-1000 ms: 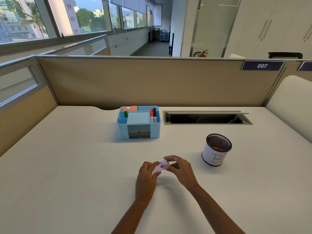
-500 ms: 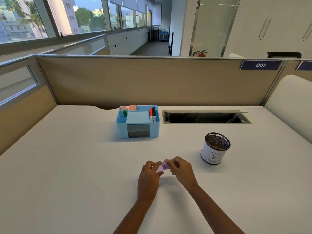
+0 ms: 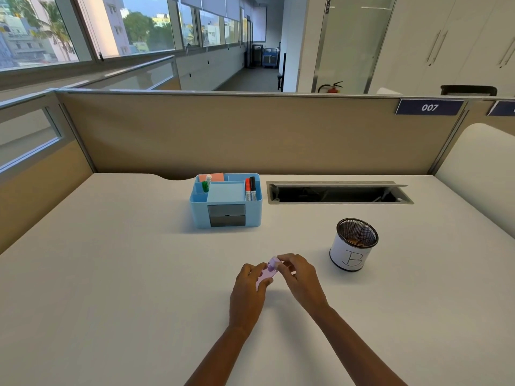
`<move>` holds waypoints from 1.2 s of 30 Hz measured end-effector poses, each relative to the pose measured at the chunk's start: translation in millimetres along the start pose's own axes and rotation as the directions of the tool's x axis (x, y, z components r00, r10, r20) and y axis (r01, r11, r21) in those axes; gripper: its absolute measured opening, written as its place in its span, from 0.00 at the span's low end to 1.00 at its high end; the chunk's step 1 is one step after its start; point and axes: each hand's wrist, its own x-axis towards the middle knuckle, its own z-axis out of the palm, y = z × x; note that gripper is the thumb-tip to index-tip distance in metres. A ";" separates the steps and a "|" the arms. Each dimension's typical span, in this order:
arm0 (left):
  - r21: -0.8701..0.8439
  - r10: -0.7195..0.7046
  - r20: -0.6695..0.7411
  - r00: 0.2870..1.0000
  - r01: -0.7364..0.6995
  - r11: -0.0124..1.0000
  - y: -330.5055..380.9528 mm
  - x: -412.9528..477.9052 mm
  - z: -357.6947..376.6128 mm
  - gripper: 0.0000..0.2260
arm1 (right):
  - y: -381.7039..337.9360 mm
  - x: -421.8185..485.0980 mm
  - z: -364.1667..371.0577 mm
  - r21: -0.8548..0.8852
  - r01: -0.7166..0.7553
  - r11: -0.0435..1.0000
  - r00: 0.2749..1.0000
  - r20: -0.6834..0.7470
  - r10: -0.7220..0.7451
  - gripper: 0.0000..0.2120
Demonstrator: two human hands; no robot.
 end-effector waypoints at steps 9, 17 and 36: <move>-0.074 -0.006 -0.002 1.000 0.006 0.997 4.6 0.1 -0.1 0.17 | -0.9 -6.1 1.3 0.049 -0.045 0.998 0.997 0.063 0.042 0.18; -0.236 -0.044 -0.015 0.999 0.039 0.971 5.6 1.0 4.4 0.15 | 7.5 -11.6 0.5 -0.335 0.259 0.906 0.957 0.214 -0.195 0.38; -0.224 -0.063 0.036 0.997 0.069 0.972 10.5 2.2 8.7 0.15 | 3.2 -12.6 -1.5 -0.499 0.334 0.800 0.942 0.141 -0.305 0.30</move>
